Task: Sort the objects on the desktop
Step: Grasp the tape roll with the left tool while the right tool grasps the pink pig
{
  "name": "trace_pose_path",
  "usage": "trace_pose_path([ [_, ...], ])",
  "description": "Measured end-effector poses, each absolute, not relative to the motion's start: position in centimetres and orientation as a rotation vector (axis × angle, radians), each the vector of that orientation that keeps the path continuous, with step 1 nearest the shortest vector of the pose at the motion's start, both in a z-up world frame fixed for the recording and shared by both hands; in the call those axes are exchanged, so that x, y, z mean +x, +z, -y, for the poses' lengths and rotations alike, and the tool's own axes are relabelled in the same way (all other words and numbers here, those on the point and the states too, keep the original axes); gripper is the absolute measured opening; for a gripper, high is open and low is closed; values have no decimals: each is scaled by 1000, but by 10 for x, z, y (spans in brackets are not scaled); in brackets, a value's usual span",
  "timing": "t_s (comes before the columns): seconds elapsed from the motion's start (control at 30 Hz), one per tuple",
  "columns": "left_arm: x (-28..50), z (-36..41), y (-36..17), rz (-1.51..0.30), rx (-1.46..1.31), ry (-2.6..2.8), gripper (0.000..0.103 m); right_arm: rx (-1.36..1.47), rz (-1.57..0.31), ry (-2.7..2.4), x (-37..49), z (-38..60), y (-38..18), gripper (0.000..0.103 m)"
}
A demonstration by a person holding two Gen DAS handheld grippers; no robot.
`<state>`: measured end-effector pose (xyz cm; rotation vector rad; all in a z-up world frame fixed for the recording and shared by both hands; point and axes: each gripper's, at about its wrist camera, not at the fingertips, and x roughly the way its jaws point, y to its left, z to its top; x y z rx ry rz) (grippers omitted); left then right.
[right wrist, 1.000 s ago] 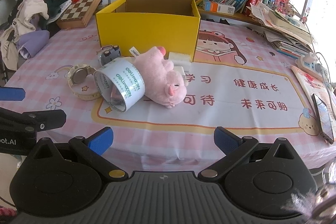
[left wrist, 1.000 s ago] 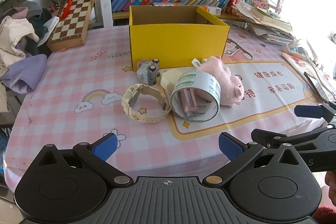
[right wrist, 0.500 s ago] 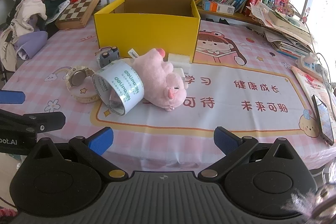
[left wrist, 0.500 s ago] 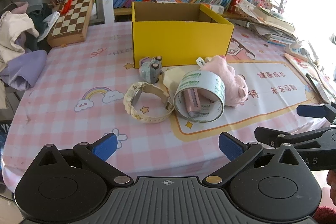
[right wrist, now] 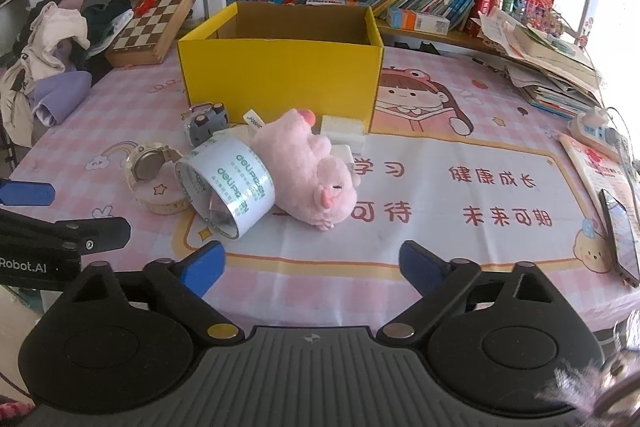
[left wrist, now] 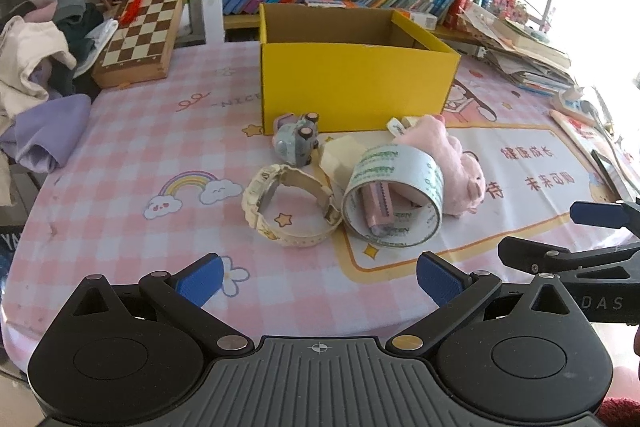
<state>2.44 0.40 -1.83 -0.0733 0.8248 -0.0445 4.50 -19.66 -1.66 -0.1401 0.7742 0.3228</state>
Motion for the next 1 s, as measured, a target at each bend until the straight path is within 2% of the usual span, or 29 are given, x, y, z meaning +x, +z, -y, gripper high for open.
trace_pose_path([
  [0.1, 26, -11, -19, -824, -99, -11, 103, -153, -782, 363, 52, 191, -17, 82],
  [0.17, 28, -16, -19, -825, -115, 11, 103, -166, -786, 395, 57, 186, -17, 80],
  [0.6, 57, 10, -33, -890, -87, -77, 103, -166, -789, 428, 102, 189, -16, 80],
  [1.0, 85, 75, -56, -869, 230, -181, 103, -176, -883, 470, 153, 198, -35, 80],
])
